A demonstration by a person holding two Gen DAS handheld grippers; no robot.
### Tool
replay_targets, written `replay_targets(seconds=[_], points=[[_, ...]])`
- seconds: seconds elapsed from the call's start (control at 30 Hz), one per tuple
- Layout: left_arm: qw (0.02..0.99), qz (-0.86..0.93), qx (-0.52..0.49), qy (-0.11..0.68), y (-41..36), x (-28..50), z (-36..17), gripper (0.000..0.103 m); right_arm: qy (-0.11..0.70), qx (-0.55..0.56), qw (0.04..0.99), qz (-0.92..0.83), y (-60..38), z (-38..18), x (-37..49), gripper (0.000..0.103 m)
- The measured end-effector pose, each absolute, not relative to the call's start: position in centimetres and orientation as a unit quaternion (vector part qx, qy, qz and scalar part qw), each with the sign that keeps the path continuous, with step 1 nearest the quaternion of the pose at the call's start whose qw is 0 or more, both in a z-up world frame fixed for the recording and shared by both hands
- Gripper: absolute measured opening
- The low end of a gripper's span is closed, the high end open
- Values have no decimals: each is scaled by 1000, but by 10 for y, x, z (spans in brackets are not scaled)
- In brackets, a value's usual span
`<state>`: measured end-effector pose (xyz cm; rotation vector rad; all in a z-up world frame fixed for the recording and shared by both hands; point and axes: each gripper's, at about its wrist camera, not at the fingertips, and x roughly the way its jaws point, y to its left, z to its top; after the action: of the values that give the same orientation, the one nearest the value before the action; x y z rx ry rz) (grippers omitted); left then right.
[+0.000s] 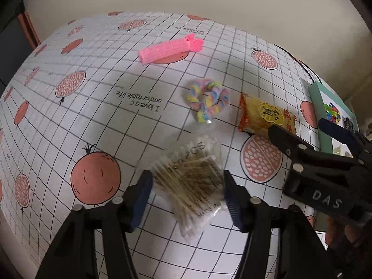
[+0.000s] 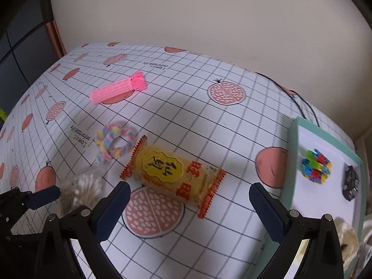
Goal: Organize objects
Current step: 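Grasp the cotton swab pack with the left gripper while the right approaches the yellow snack, then lift the swab pack with the left gripper while the right grasps the yellow snack bar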
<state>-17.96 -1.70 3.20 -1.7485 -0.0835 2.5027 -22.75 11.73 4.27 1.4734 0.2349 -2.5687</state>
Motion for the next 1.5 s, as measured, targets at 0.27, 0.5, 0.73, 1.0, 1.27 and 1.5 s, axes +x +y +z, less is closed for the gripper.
replay_targets(seconds=[0.27,0.5,0.73,1.0,1.27,1.5], points=[[40,804,-591,-60,-37,-189,27,71,96,505,98,-852,107,28,-249,103],[25,802,-596,-23,-29,-196,15,74,116,514,108,-843,98,13,-261,103],[19,807,-590,-4,-25,-202,11,74,114,519,112,-840,99,4,-260,102],[12,813,-582,0,-24,-206,11,65,92,517,110,-844,100,9,-253,72],[7,820,-572,-2,-24,-206,13,61,61,517,73,-851,105,13,-239,40],[8,824,-566,-2,-27,-204,14,60,10,524,54,-850,113,15,-224,38]])
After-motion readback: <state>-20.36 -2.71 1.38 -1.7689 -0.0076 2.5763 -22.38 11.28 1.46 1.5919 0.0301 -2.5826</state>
